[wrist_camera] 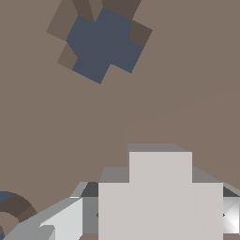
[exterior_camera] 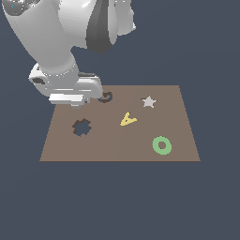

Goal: Insert a designated object into the corresponding slot on a board.

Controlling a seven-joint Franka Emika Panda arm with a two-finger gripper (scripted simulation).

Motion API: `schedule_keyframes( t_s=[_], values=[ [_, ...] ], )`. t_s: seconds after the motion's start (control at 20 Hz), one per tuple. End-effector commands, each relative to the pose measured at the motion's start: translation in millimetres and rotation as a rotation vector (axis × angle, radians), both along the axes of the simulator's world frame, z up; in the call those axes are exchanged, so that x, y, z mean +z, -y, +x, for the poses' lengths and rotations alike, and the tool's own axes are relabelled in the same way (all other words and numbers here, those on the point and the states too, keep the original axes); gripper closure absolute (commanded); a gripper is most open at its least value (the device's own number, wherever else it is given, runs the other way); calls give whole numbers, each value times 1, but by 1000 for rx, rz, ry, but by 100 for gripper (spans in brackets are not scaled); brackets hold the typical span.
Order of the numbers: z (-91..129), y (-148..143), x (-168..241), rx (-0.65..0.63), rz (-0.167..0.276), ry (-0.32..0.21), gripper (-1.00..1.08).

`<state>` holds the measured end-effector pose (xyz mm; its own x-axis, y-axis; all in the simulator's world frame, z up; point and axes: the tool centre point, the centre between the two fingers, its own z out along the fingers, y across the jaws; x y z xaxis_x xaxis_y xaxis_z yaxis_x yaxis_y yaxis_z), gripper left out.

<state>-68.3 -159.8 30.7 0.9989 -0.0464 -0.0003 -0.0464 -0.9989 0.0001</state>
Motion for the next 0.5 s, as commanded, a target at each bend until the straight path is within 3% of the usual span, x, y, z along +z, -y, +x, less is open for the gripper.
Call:
schedule_keyframes(
  t_s=[0.0, 0.45],
  values=[
    [0, 0, 0, 3, 0, 0, 108],
    [9, 3, 1, 94, 0, 0, 108]
  ],
)
